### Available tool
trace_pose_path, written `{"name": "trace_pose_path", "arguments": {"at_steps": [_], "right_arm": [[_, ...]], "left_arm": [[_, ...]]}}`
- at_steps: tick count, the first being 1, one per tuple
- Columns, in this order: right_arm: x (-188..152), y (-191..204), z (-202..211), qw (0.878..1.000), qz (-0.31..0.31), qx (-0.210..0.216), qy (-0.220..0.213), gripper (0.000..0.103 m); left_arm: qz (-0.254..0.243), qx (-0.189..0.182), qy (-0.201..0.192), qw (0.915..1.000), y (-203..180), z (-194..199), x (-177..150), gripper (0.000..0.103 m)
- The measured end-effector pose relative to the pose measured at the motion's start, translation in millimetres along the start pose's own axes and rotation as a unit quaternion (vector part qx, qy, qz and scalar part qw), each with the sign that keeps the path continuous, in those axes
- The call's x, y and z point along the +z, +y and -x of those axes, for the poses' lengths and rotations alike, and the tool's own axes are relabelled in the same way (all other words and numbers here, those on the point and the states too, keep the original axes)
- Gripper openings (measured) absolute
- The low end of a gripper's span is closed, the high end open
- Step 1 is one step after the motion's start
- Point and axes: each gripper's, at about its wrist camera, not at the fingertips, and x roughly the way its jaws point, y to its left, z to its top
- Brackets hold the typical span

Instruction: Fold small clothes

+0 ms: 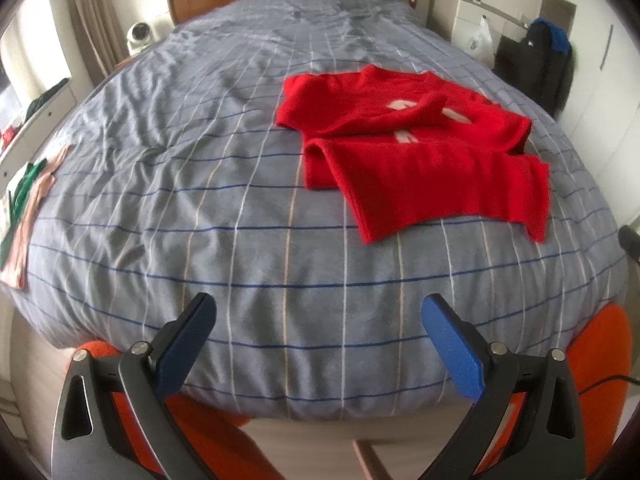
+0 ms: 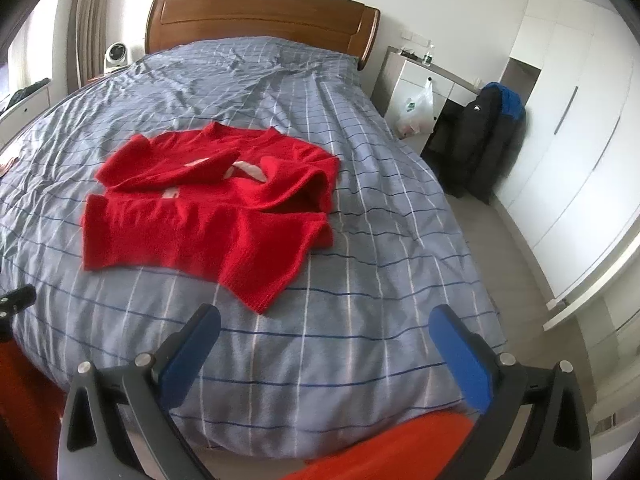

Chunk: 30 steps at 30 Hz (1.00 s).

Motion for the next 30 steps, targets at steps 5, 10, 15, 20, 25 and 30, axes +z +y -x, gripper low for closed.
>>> {"name": "trace_pose_path", "arguments": {"at_steps": [5, 10, 15, 20, 25, 30], "right_arm": [[-1, 9, 0, 1.0, 0.01, 0.005, 0.001, 0.103], [-1, 13, 0, 1.0, 0.013, 0.005, 0.002, 0.103], [-2, -2, -7, 0.998, -0.003, 0.048, -0.034, 0.103], [-11, -57, -80, 0.973, -0.119, 0.199, -0.007, 0.103], [-18, -53, -152, 0.924, -0.2, 0.324, 0.047, 0.103], [-6, -26, -188, 0.914, -0.207, 0.345, 0.047, 0.088]], "left_arm": [[0.0, 0.003, -0.001, 1.0, -1, 1, -1, 0.102], [-0.001, 0.003, 0.0, 1.0, -1, 2, -2, 0.102], [0.0, -0.033, 0.012, 0.9994, 10, -19, 3, 0.102], [0.047, -0.123, 0.052, 0.9899, 32, -67, 21, 0.102], [0.01, -0.119, 0.044, 0.9918, 3, -104, 50, 0.099], [0.021, -0.132, 0.034, 0.9905, -3, -117, 64, 0.005]]}}
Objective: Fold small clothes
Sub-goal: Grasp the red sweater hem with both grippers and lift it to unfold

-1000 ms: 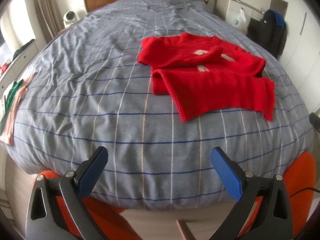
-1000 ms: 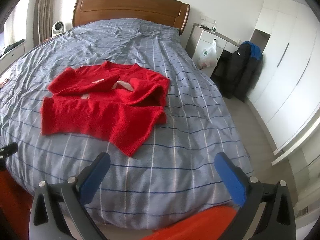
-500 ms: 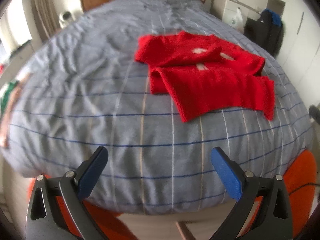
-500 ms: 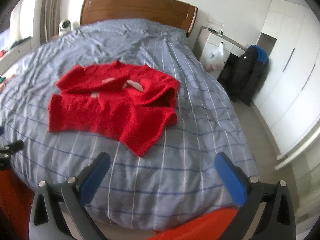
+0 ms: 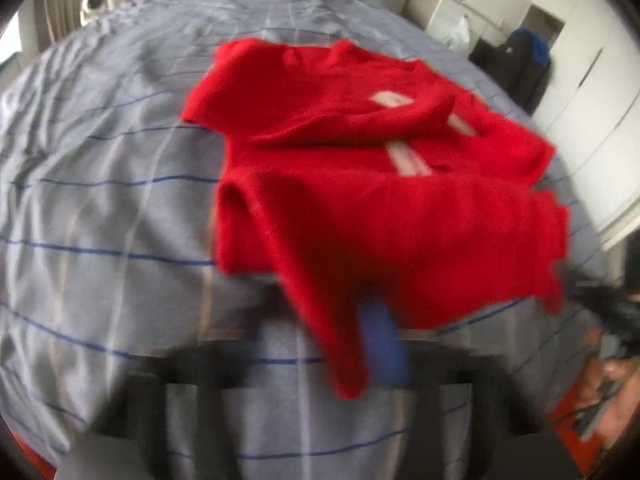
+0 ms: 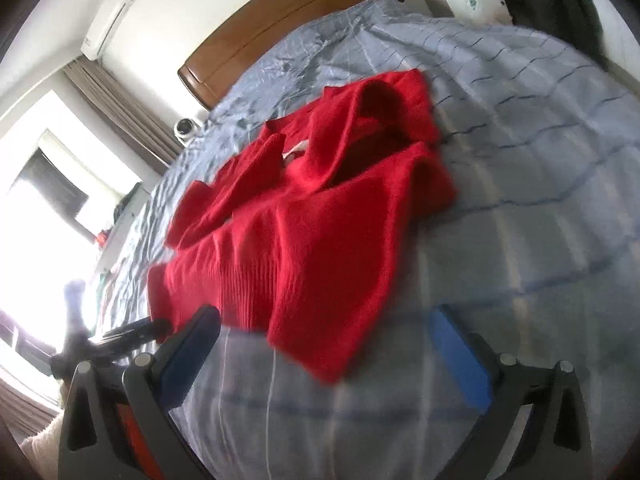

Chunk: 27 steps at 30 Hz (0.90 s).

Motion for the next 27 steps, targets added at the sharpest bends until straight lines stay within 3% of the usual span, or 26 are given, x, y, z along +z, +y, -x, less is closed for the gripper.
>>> {"name": "trace_pose_path", "arguments": {"at_steps": [1, 2, 5, 10, 13, 16, 19, 23, 26, 27], "right_arm": [[2, -3, -6, 1.0, -0.007, 0.0, 0.016, 0.046], [2, -5, -7, 0.999, -0.014, 0.002, 0.03, 0.009], [-2, -2, 20, 0.998, -0.029, 0.029, 0.039, 0.01], [-26, 16, 79, 0.994, -0.001, 0.025, 0.108, 0.01], [-44, 23, 82, 0.988, 0.028, -0.022, 0.149, 0.01], [-58, 10, 54, 0.98, 0.03, -0.083, 0.178, 0.01], [-66, 3, 32, 0.975, 0.029, -0.116, 0.19, 0.01], [-65, -5, 25, 0.977, 0.021, -0.119, 0.177, 0.009], [-75, -11, 37, 0.979, 0.007, -0.114, 0.168, 0.009], [-76, -11, 41, 0.979, 0.006, -0.114, 0.169, 0.01]], "left_arm": [[0.011, -0.016, 0.006, 0.9998, 3, 4, 1, 0.003], [0.013, -0.024, 0.001, 0.9996, 5, 15, -2, 0.003], [-0.012, -0.039, 0.002, 0.9992, 10, 53, -18, 0.002], [-0.049, -0.062, 0.063, 0.9949, 9, 90, -73, 0.002], [-0.073, -0.025, 0.09, 0.9929, -1, 71, -100, 0.002], [-0.075, 0.011, 0.1, 0.9921, -2, 45, -107, 0.002], [-0.062, 0.016, 0.103, 0.9926, 2, 32, -109, 0.002], [-0.069, 0.03, 0.092, 0.9929, -3, 21, -114, 0.003], [-0.094, 0.057, 0.083, 0.9905, -16, 24, -121, 0.011], [-0.104, 0.064, 0.083, 0.9891, -20, 27, -123, 0.02]]}}
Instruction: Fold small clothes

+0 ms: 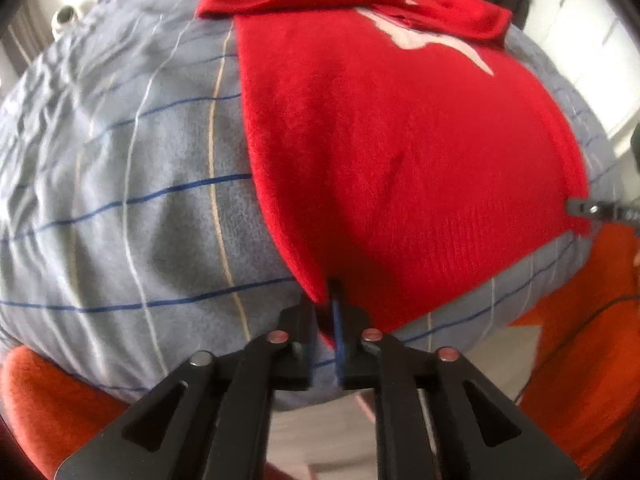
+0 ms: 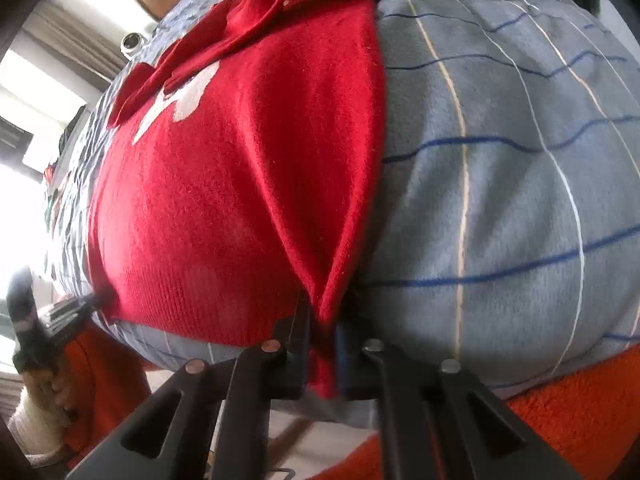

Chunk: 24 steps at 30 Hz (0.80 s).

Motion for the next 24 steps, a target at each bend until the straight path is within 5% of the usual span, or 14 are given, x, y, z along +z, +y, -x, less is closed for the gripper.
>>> {"name": "trace_pose_path", "arguments": {"at_steps": [1, 3, 7, 10, 14, 16, 18, 21, 22, 23, 24], "right_arm": [[-3, -3, 5, 1.0, -0.001, 0.0, 0.01, 0.015], [-5, -5, 10, 0.999, 0.0, -0.008, 0.031, 0.029], [3, 4, 53, 0.993, 0.073, -0.092, 0.015, 0.031], [35, 43, 84, 0.971, 0.184, -0.141, -0.055, 0.034], [86, 120, 74, 0.938, 0.316, -0.091, -0.113, 0.067], [108, 155, 40, 0.913, 0.388, -0.074, -0.102, 0.072], [125, 177, -2, 0.891, 0.434, -0.101, -0.082, 0.072], [149, 183, -49, 0.882, 0.45, -0.122, -0.067, 0.07], [160, 179, -63, 0.888, 0.438, -0.126, -0.063, 0.06], [170, 176, -69, 0.898, 0.419, -0.118, -0.057, 0.025], [180, 170, -70, 0.913, 0.388, -0.109, -0.056, 0.011]], "left_arm": [[-0.005, 0.011, 0.001, 0.9999, -2, 4, -1, 0.037], [-0.006, 0.034, -0.008, 0.9994, -1, 17, -4, 0.054], [0.021, 0.058, -0.074, 0.9953, 13, 59, 9, 0.065], [0.067, 0.071, -0.143, 0.9849, 30, 73, 34, 0.077], [0.135, 0.104, -0.213, 0.9621, 62, 66, 41, 0.077], [0.167, 0.123, -0.215, 0.9544, 87, 50, 34, 0.077], [0.172, 0.148, -0.195, 0.9543, 96, 35, 27, 0.076], [0.181, 0.153, -0.166, 0.9572, 108, 27, 23, 0.076], [0.186, 0.154, -0.173, 0.9548, 111, 30, 22, 0.076], [0.188, 0.158, -0.178, 0.9528, 114, 33, 19, 0.076], [0.189, 0.16, -0.181, 0.9516, 116, 35, 18, 0.076]]}}
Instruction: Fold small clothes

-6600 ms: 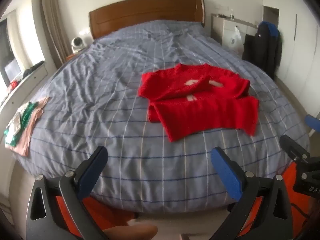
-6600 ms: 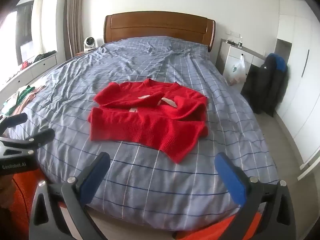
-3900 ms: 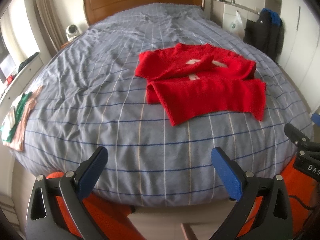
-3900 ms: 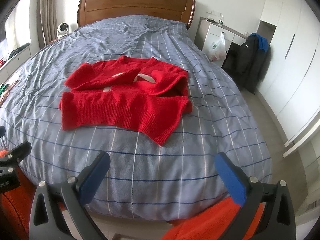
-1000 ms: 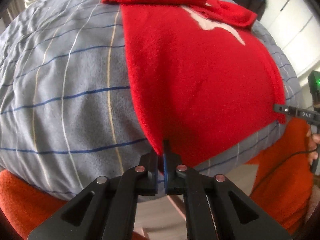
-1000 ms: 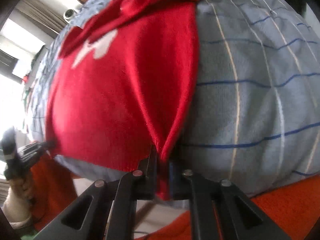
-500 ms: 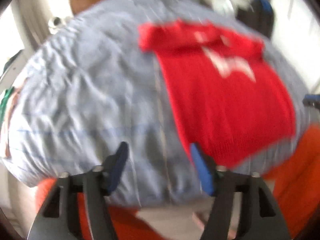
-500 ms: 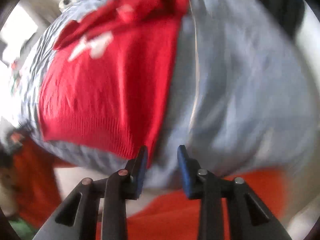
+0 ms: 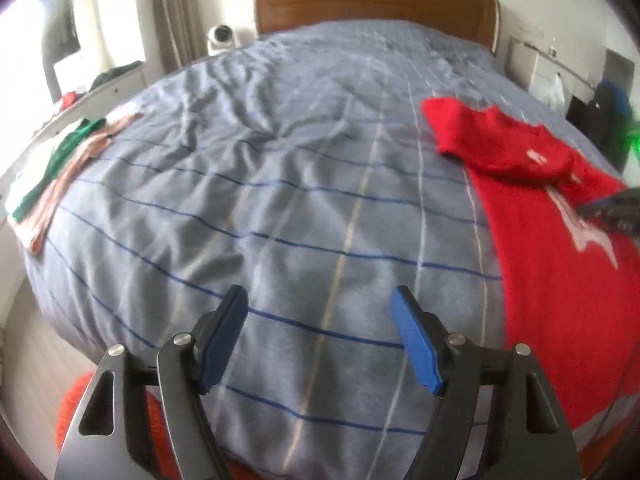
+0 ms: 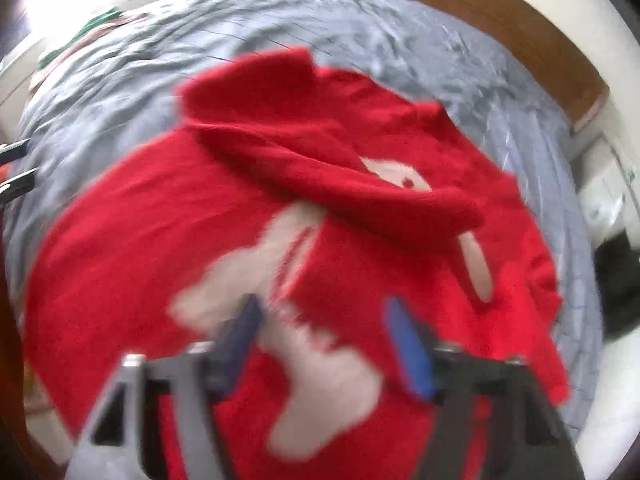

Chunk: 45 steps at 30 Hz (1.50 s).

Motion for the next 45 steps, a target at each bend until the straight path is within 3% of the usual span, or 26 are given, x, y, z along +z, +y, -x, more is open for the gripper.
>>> {"name": "trace_pose_path", "arguments": {"at_steps": [3, 5, 9, 10, 14, 16, 19, 24, 27, 29, 31, 33, 34, 37, 38, 41, 43, 45], "right_arm": [[-8, -49, 32, 0.992, -0.115, 0.006, -0.059, 0.007], [-34, -101, 69, 0.978, -0.186, -0.025, -0.095, 0.007], [-114, -214, 131, 0.928, -0.334, -0.115, -0.122, 0.007], [-144, -243, 145, 0.91, -0.373, -0.14, -0.12, 0.007], [-235, -301, 165, 0.857, -0.47, -0.183, -0.103, 0.007], [-269, -312, 161, 0.836, -0.511, -0.174, -0.099, 0.007], [-317, -316, 146, 0.8, -0.578, -0.118, -0.107, 0.007], [-353, -310, 122, 0.756, -0.634, -0.036, -0.158, 0.009], [-358, -309, 116, 0.732, -0.652, 0.001, -0.199, 0.02], [-357, -314, 115, 0.718, -0.659, 0.025, -0.222, 0.037], [-354, -320, 113, 0.716, -0.664, 0.032, -0.214, 0.036], [-349, -327, 113, 0.717, -0.671, -0.001, -0.186, 0.008], [-352, -328, 117, 0.71, -0.68, -0.015, -0.184, 0.004], [-371, -317, 131, 0.684, -0.704, -0.03, -0.189, 0.004], [-374, -313, 130, 0.682, -0.707, -0.035, -0.181, 0.004], [-384, -304, 107, 0.702, -0.7, -0.058, -0.119, 0.003], [-391, -300, 94, 0.696, -0.707, -0.057, -0.114, 0.003], [-389, -299, 94, 0.704, -0.697, -0.073, -0.114, 0.003]], "left_arm": [[0.01, -0.013, 0.007, 0.9998, 8, 5, -5, 0.076], [0.015, -0.022, 0.011, 0.9996, 10, 5, -5, 0.076], [0.018, -0.029, 0.011, 0.9994, 7, 6, -4, 0.076], [0.017, -0.029, 0.011, 0.9994, 6, 7, -5, 0.076], [0.009, -0.021, 0.021, 0.9995, -1, 2, -8, 0.076], [0.007, -0.019, 0.029, 0.9994, -4, -2, -9, 0.076], [-0.007, -0.006, 0.03, 0.9995, -9, -4, -13, 0.076], [-0.022, 0.007, 0.024, 0.9994, -11, -1, -16, 0.076], [-0.022, 0.008, 0.026, 0.9994, -11, -3, -16, 0.076], [-0.025, 0.01, 0.028, 0.9993, -13, -5, -16, 0.076], [-0.031, 0.014, 0.025, 0.9991, -16, -5, -16, 0.076], [-0.036, 0.016, 0.022, 0.999, -17, -3, -17, 0.076], [-0.038, 0.017, 0.021, 0.9989, -16, -1, -17, 0.076], [-0.034, 0.018, 0.021, 0.999, -13, 1, -18, 0.076], [-0.03, 0.016, 0.023, 0.9991, -11, 0, -18, 0.076], [-0.025, 0.011, 0.03, 0.9992, -11, -6, -16, 0.076], [-0.03, 0.016, 0.028, 0.999, -13, -6, -16, 0.076], [-0.037, 0.018, 0.024, 0.9989, -14, -2, -18, 0.076]]}}
